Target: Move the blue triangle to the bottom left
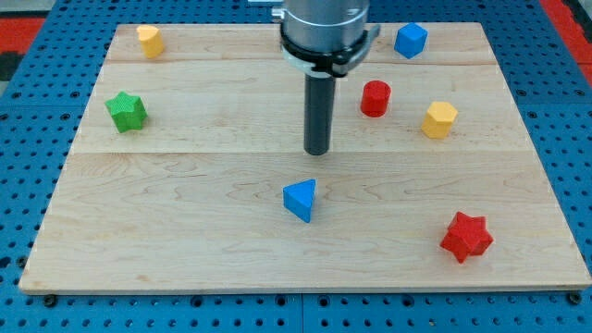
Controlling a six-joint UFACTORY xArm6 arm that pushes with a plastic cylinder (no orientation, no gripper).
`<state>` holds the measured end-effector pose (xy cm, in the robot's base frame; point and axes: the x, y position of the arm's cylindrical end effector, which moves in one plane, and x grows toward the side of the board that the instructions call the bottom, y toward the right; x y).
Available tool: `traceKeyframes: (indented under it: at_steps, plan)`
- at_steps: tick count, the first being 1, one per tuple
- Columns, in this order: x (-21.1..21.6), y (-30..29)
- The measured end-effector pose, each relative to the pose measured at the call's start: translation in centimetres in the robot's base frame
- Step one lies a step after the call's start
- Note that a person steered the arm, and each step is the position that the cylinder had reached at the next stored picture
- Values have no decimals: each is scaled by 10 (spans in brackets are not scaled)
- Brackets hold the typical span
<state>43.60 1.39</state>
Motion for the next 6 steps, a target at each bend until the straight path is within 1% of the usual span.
traceKeyframes:
  at_steps: [1,2,3,4,5,6]
  plan:
    - [-52,-1]
    - [-23,-4]
    - [31,27]
    - [72,40]
    - [86,-23]
    - [88,-112]
